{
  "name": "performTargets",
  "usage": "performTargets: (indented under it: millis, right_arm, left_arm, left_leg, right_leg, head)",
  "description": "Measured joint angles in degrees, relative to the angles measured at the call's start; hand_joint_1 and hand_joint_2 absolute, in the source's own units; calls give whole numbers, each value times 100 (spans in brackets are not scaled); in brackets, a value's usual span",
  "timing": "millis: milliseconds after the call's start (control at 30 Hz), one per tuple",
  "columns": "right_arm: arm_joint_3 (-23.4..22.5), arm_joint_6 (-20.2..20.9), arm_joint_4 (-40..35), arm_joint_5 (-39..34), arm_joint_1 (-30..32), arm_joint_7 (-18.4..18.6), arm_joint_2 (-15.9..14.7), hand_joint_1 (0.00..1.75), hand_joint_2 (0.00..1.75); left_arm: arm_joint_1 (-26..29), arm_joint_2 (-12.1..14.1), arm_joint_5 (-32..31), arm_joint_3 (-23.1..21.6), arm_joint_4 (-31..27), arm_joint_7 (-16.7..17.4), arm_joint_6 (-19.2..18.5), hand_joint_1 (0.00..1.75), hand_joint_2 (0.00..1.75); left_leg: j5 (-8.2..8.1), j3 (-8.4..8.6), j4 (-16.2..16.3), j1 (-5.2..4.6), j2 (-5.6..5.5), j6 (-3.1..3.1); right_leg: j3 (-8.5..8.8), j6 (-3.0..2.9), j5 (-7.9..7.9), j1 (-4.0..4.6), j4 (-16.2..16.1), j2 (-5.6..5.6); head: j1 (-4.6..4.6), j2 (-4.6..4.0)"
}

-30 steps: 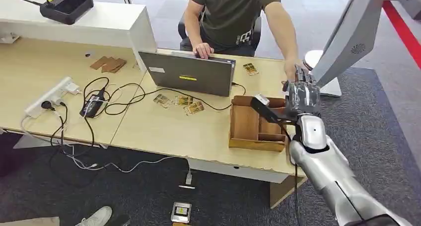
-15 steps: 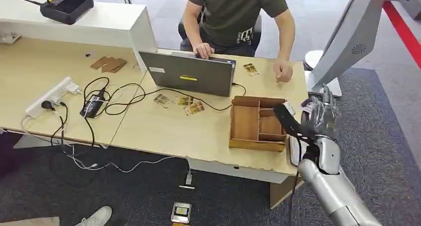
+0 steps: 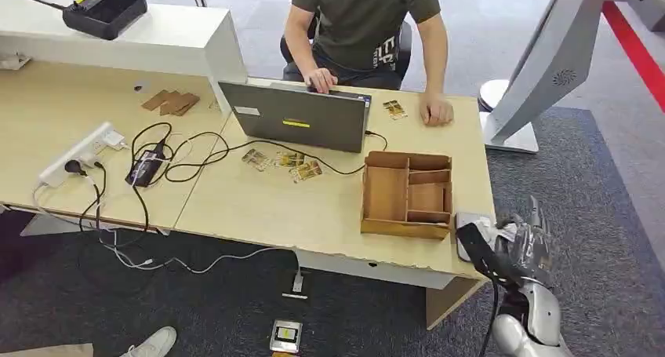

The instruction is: Pass the card to the sensor for recognition and then transmit it.

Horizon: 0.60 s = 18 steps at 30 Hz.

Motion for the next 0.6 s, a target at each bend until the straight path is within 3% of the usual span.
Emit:
performTargets:
  millis: [600]
  right_arm:
    - [258,1270,35,-188,32,39,96,175,175]
  left_arm:
    - [-20,11,107,44,-18,81,11,0,175]
  left_leg:
    - [0,-1,0,0,1,0]
  right_leg:
    - [0,0,0,0,-1,0]
  head:
    - [0,0]
